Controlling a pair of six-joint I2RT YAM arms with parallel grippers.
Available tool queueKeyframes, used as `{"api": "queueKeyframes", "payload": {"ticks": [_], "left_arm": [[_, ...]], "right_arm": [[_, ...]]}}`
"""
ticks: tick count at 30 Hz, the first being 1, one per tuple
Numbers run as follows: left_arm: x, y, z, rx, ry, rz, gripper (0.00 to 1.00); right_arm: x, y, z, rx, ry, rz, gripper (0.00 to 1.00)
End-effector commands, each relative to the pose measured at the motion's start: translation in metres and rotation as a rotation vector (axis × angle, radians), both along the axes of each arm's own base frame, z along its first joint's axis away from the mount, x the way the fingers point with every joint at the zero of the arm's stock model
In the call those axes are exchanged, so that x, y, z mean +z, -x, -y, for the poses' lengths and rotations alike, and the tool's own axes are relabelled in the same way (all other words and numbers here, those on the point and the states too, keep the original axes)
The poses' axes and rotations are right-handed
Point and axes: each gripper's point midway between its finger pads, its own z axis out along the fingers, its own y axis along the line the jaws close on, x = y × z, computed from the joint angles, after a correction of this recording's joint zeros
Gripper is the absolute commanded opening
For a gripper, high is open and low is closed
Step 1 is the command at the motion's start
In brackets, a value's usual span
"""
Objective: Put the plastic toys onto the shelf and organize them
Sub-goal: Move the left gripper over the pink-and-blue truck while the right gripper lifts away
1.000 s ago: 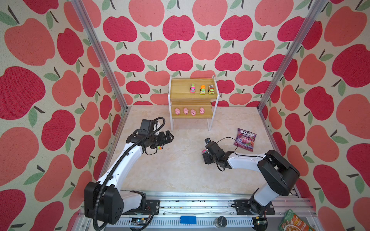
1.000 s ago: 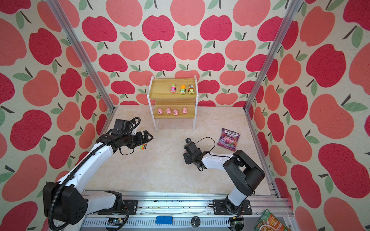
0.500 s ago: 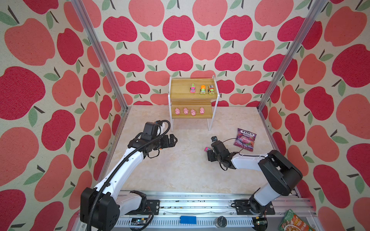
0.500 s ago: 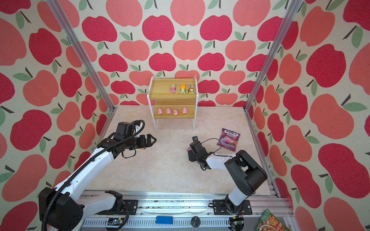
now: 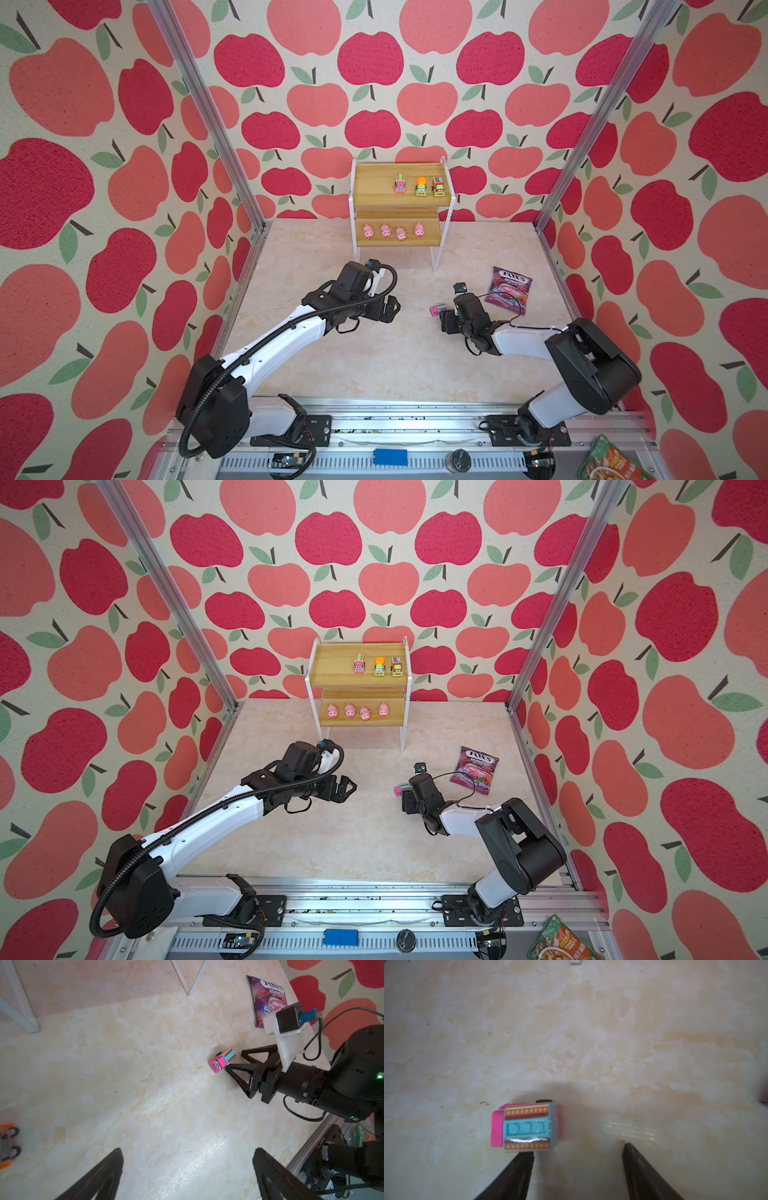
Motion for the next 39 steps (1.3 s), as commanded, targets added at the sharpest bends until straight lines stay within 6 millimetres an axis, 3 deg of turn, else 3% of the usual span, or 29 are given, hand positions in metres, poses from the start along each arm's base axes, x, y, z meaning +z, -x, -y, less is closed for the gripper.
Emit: {"api": "queueKeyframes", "payload": {"ticks": [1, 11, 17, 20, 28, 39], "left_arm": [[0.003, -0.014, 0.028, -0.096, -0.042, 0.142, 1.00], [-0.034, -0.030, 0.100, -0.345, -0.050, 0.391, 0.92], [-0.073, -0.042, 0.128, -0.478, -0.008, 0.426, 0.87], [-0.080, -0.047, 0.138, -0.495, 0.047, 0.433, 0.85], [-0.088, -0.051, 0.161, -0.549, 0.114, 0.457, 0.80], [-0.111, -0.056, 0.170, -0.591, 0.081, 0.436, 0.69]], "right_arm": [[-0.024, 0.030, 0.021, -0.008, 0.018, -0.138, 0.71], [0.052, 0.034, 0.041, -0.017, -0.080, -0.023, 0.71], [0.090, 0.045, 0.054, -0.003, -0.116, 0.066, 0.70], [0.103, 0.050, 0.056, 0.005, -0.141, 0.104, 0.69], [0.108, 0.058, 0.053, 0.026, -0.183, 0.112, 0.66], [0.121, 0.059, 0.055, 0.028, -0.204, 0.145, 0.65]]}}
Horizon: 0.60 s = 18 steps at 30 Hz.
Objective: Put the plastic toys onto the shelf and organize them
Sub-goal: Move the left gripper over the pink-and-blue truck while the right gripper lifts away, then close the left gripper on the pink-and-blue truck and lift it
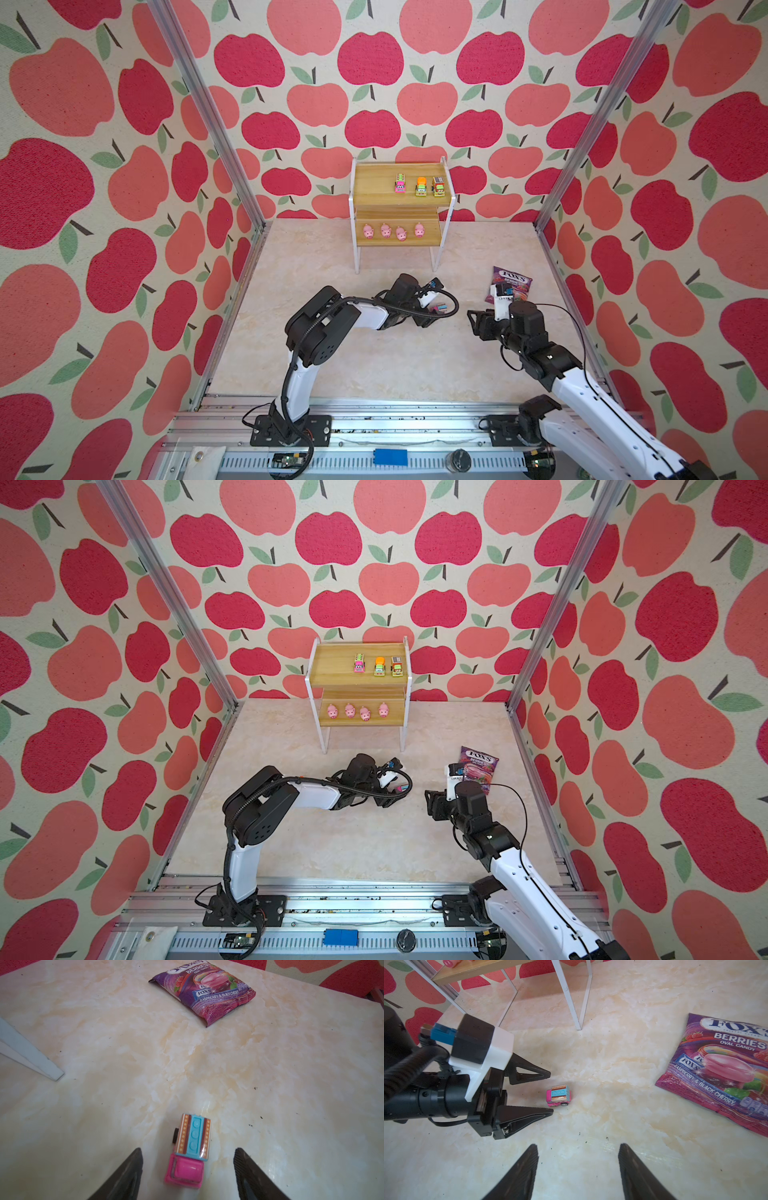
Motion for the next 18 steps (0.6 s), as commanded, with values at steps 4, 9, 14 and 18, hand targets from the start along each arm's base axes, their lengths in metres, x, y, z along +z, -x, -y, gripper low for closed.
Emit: {"api": "queueKeyframes", "payload": {"ticks": [4, 9, 14, 18], "left_arm": [[-0.003, -0.001, 0.013, -0.049, 0.014, 0.005, 0.62], [-0.011, 0.000, 0.017, -0.048, 0.008, -0.008, 0.53], [-0.012, -0.001, 0.023, -0.044, 0.009, -0.019, 0.50], [-0.020, -0.001, 0.024, -0.044, -0.005, -0.029, 0.52]], "right_arm": [[0.000, 0.005, 0.004, 0.005, 0.009, 0.004, 0.63], [0.003, 0.005, 0.006, -0.004, 0.011, 0.016, 0.61], [0.008, 0.006, 0.009, -0.005, 0.026, 0.033, 0.60], [0.009, 0.007, 0.010, -0.004, 0.032, 0.037, 0.60]]}}
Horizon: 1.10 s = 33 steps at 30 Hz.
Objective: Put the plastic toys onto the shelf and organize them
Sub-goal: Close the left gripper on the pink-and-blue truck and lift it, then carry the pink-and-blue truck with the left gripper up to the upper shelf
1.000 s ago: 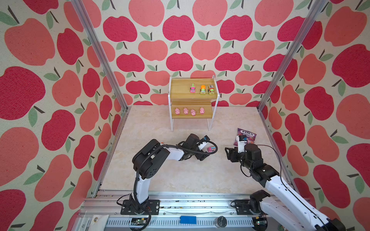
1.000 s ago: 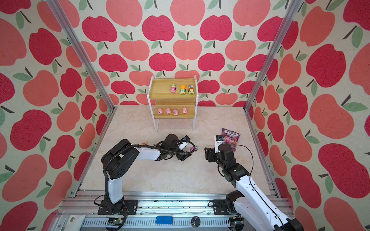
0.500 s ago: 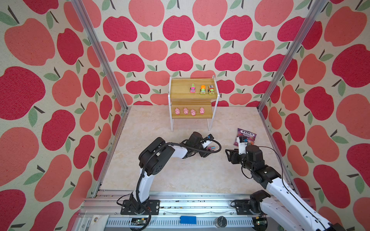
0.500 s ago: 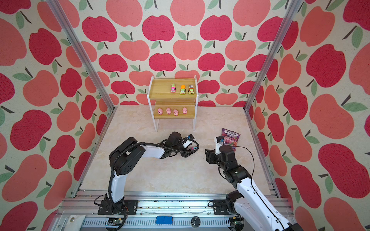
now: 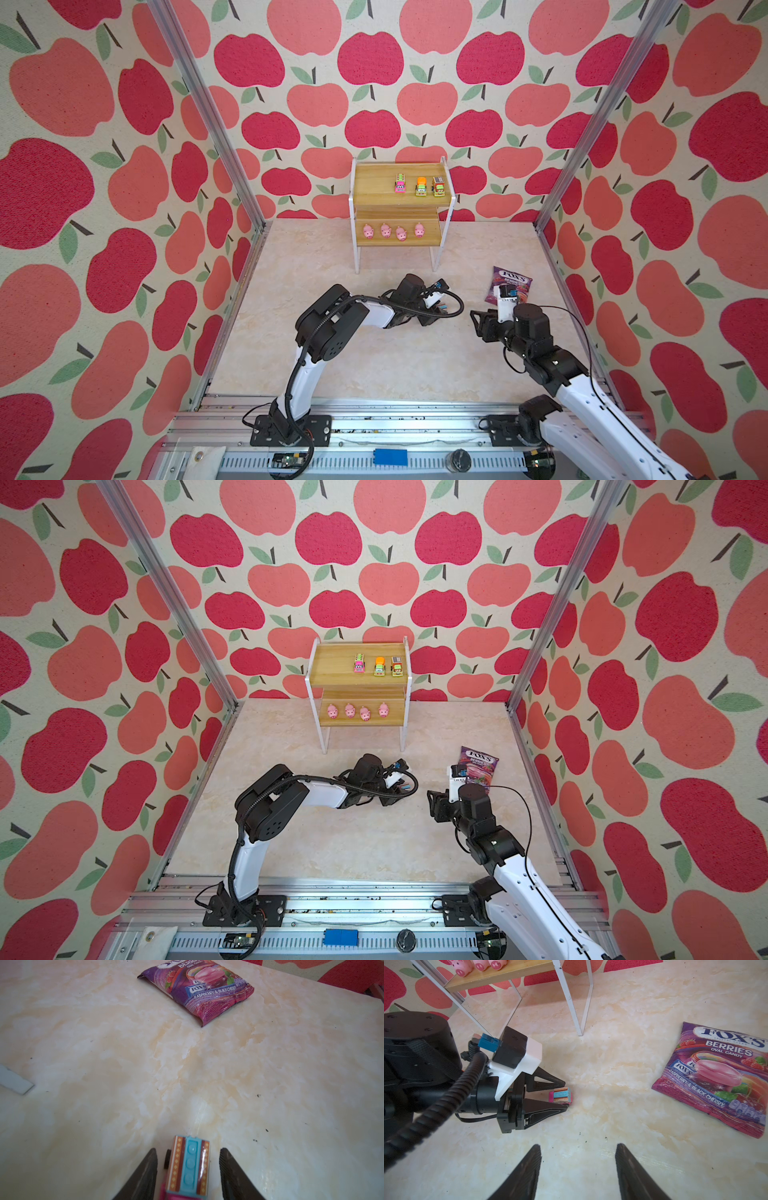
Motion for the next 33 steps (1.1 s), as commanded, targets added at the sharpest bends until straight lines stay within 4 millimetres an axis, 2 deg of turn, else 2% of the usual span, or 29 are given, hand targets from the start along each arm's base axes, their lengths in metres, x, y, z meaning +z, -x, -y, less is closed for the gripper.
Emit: {"api": "queueKeyframes", "payload": {"ticks": [1, 6, 13, 20, 23, 26, 33], "left_arm": [[-0.010, 0.001, 0.004, -0.010, -0.011, -0.020, 0.50], [-0.008, -0.002, 0.002, 0.013, -0.015, -0.012, 0.38], [0.018, -0.004, -0.001, 0.056, 0.006, 0.017, 0.26], [0.052, -0.013, -0.012, 0.176, -0.018, 0.029, 0.26], [0.077, -0.018, -0.022, 0.249, -0.053, 0.012, 0.30], [0.115, -0.020, -0.038, 0.339, -0.060, 0.004, 0.30], [0.225, -0.015, -0.080, 0.530, -0.066, -0.030, 0.31]], "right_arm": [[0.000, 0.001, 0.006, -0.010, 0.031, 0.003, 0.60], [-0.002, 0.003, 0.008, -0.019, 0.028, 0.005, 0.60], [-0.003, 0.004, 0.015, -0.043, 0.036, 0.022, 0.60], [-0.005, 0.002, 0.020, -0.057, 0.089, 0.015, 0.60], [-0.003, 0.000, 0.023, -0.065, 0.120, 0.016, 0.60], [0.003, -0.003, 0.030, -0.087, 0.158, 0.023, 0.60], [0.016, -0.007, 0.041, -0.124, 0.235, 0.030, 0.57]]}}
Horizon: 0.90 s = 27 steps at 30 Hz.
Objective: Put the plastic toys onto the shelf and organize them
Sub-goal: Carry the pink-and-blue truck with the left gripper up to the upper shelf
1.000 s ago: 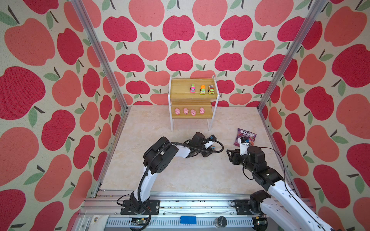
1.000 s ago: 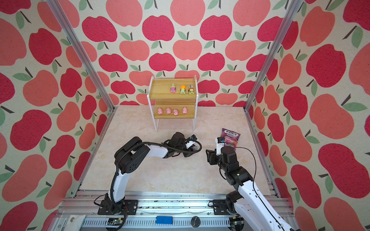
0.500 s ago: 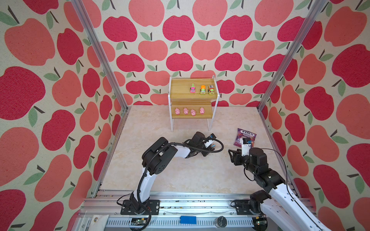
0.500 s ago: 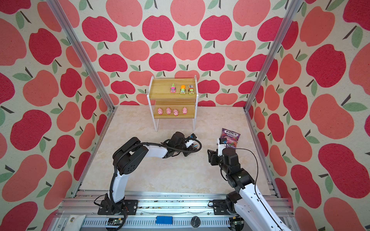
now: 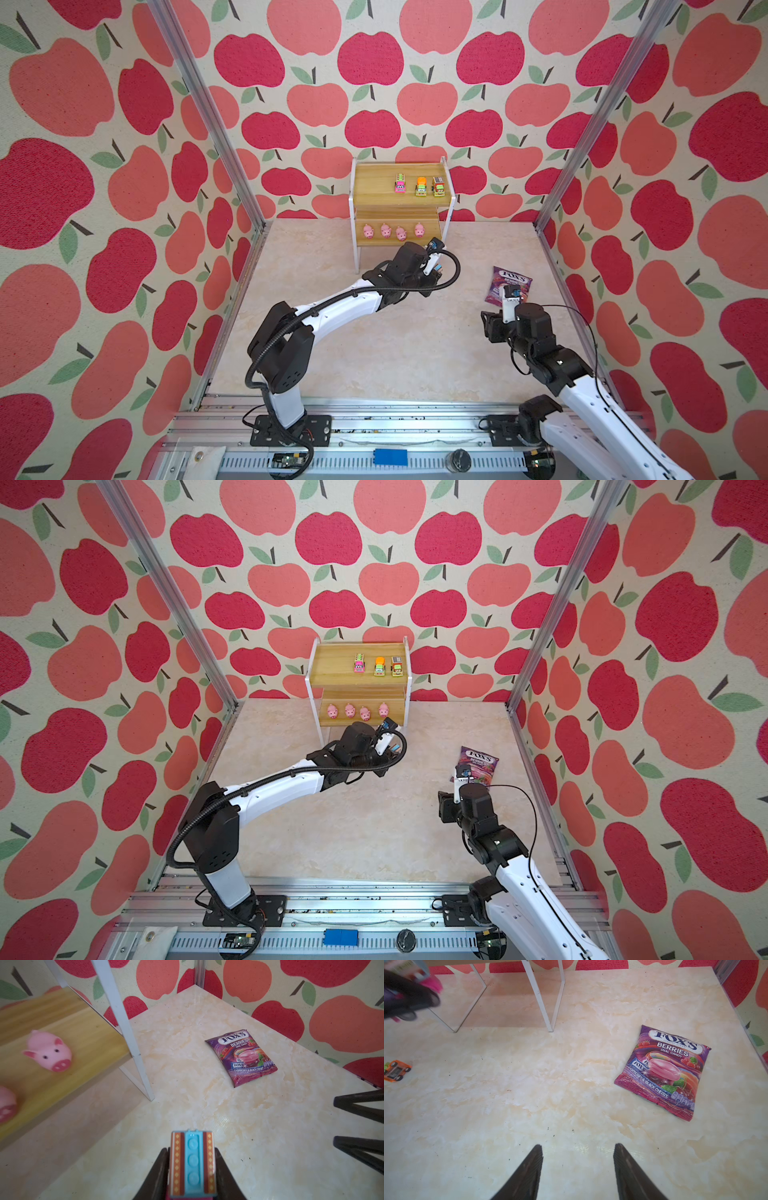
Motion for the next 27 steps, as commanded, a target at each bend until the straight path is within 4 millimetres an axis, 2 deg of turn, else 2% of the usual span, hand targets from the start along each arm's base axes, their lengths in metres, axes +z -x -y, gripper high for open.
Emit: {"api": "queueKeyframes", "payload": {"ticks": [1, 4, 6, 9, 12, 16, 21, 24, 27], "left_arm": [[0.041, 0.008, -0.037, 0.147, -0.053, -0.064, 0.31], [0.083, 0.002, -0.056, 0.214, -0.052, -0.052, 0.32], [0.113, -0.009, -0.072, 0.270, -0.024, -0.054, 0.33], [0.147, -0.028, -0.091, 0.330, -0.022, -0.019, 0.34], [0.170, -0.050, -0.111, 0.386, -0.016, -0.009, 0.35], [0.182, -0.079, -0.133, 0.459, -0.017, -0.005, 0.35], [0.163, -0.117, -0.155, 0.532, 0.016, -0.054, 0.35], [0.159, -0.133, -0.162, 0.564, 0.041, -0.056, 0.35], [0.160, -0.142, -0.158, 0.563, 0.067, -0.039, 0.36]], "right_arm": [[0.016, -0.005, 0.010, -0.025, 0.062, 0.022, 0.57], [0.035, -0.010, 0.004, -0.002, 0.042, 0.077, 0.57], [0.054, -0.016, -0.006, 0.041, 0.027, 0.128, 0.57], [0.080, -0.026, -0.020, 0.097, 0.005, 0.183, 0.57], [0.103, -0.032, -0.032, 0.135, -0.014, 0.214, 0.57], [0.127, -0.032, -0.053, 0.216, -0.038, 0.260, 0.57], [0.147, -0.025, -0.078, 0.318, -0.027, 0.292, 0.57], [0.157, -0.020, -0.088, 0.362, -0.036, 0.307, 0.57], [0.161, -0.014, -0.093, 0.386, -0.024, 0.308, 0.57]]}}
